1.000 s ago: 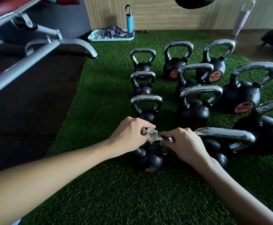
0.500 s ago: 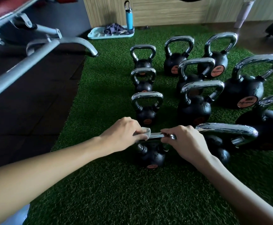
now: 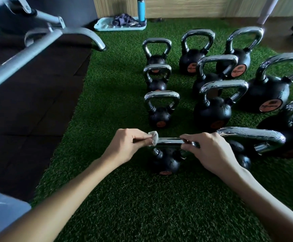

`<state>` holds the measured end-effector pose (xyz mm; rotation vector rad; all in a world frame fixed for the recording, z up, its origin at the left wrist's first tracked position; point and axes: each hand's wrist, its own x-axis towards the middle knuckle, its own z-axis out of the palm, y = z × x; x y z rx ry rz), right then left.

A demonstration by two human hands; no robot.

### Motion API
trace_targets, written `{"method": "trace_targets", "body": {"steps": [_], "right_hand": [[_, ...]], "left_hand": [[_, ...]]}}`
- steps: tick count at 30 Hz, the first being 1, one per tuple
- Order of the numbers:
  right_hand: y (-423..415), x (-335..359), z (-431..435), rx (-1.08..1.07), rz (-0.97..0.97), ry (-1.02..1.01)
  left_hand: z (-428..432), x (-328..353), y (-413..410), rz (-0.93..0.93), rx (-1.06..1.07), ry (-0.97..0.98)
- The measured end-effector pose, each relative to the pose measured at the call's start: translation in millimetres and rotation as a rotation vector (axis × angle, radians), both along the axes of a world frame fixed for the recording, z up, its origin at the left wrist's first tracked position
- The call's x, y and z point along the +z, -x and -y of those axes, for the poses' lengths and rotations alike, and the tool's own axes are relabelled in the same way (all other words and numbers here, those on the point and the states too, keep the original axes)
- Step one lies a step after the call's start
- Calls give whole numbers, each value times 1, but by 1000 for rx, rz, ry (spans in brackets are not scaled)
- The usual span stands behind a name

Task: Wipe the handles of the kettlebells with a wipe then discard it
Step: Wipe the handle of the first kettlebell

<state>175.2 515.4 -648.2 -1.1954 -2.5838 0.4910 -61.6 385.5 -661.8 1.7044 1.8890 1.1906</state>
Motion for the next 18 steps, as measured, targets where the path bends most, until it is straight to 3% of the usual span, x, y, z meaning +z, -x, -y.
{"method": "trace_targets", "body": {"steps": [9,15,18], "right_hand": [[3,4,2,-9,-4,43],[3,8,7,-40,-23,87],[6,6,13,-67,4,38]], "left_hand": [[14,-48,6,278,89,-51],[19,-73,-2,242,169,-156],[12,-80,-2,369,225,-100]]}}
